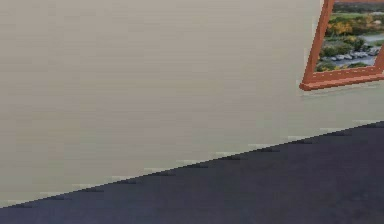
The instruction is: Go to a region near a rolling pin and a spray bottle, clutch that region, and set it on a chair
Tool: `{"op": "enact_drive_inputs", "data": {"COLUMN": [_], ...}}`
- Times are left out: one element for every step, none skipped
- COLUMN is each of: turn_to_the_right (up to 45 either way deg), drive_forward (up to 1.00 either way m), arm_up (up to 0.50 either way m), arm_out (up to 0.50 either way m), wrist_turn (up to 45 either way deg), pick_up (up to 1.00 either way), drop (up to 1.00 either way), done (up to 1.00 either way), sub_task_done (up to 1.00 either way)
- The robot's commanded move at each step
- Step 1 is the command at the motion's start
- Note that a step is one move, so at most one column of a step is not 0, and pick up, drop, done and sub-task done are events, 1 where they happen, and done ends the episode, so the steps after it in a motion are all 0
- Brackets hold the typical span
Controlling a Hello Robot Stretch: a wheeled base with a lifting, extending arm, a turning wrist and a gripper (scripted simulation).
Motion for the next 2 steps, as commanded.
{"op": "enact_drive_inputs", "data": {"turn_to_the_right": [0.0, 0.0], "drive_forward": [0.00, 0.00], "arm_up": [0.00, -0.38], "arm_out": [0.00, 0.00], "wrist_turn": [39.0, 0.0], "pick_up": [0.00, 0.00], "drop": [0.00, 0.00], "done": [0.00, 0.00], "sub_task_done": [0.00, 0.00]}}
